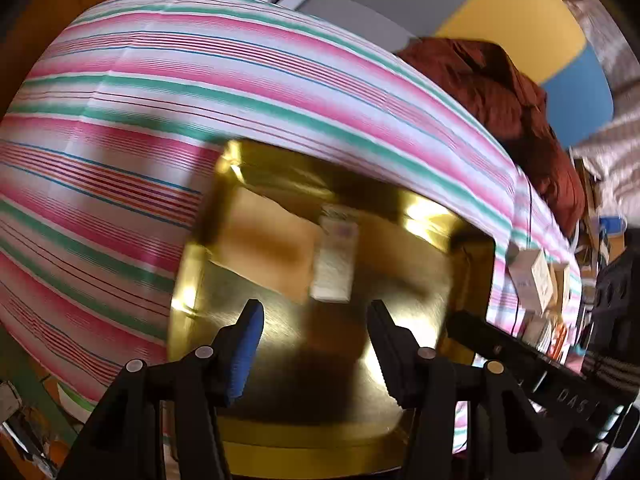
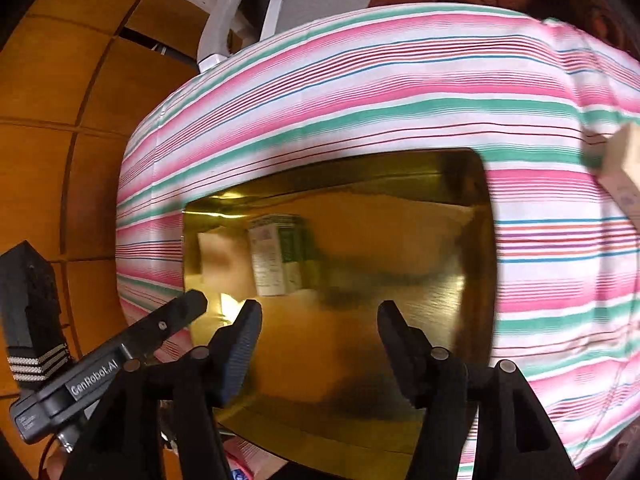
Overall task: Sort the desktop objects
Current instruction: 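Carry the sponge and green box to the gold tray and release both, then grasp the cream paper box with the left gripper while the right grasps the snack bag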
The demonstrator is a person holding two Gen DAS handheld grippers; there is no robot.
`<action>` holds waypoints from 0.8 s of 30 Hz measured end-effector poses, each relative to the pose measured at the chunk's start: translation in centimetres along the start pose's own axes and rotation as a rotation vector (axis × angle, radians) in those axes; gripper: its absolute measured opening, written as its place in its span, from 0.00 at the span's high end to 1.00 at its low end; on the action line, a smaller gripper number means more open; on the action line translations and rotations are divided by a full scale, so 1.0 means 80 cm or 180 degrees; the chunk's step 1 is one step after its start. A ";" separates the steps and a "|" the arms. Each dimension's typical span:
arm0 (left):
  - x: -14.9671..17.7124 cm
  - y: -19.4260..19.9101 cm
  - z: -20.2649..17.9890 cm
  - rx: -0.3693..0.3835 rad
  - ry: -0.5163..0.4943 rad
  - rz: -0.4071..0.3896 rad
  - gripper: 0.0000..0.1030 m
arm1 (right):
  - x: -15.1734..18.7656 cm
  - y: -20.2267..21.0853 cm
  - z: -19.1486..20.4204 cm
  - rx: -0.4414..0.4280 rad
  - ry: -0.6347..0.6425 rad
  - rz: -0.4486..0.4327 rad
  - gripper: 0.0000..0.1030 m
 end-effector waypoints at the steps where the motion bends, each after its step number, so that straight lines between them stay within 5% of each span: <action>1: 0.006 -0.003 -0.011 -0.0004 -0.0056 0.0023 0.47 | 0.002 0.005 -0.007 0.0015 -0.0020 -0.0019 0.41; 24: 0.092 -0.048 -0.261 0.0055 -0.0993 0.0322 0.47 | 0.023 0.112 -0.251 0.0272 -0.0802 -0.0410 0.39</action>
Point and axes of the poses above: each gripper's, at about its wrist camera, not at the fingertips, and y roughly against the way its jaws point, z to its left, x to its underside, the point moved 9 cm from there along -y, roughly the way its jaws point, and after that the axes turned 2 degrees about -z, right-handed, at the moved point
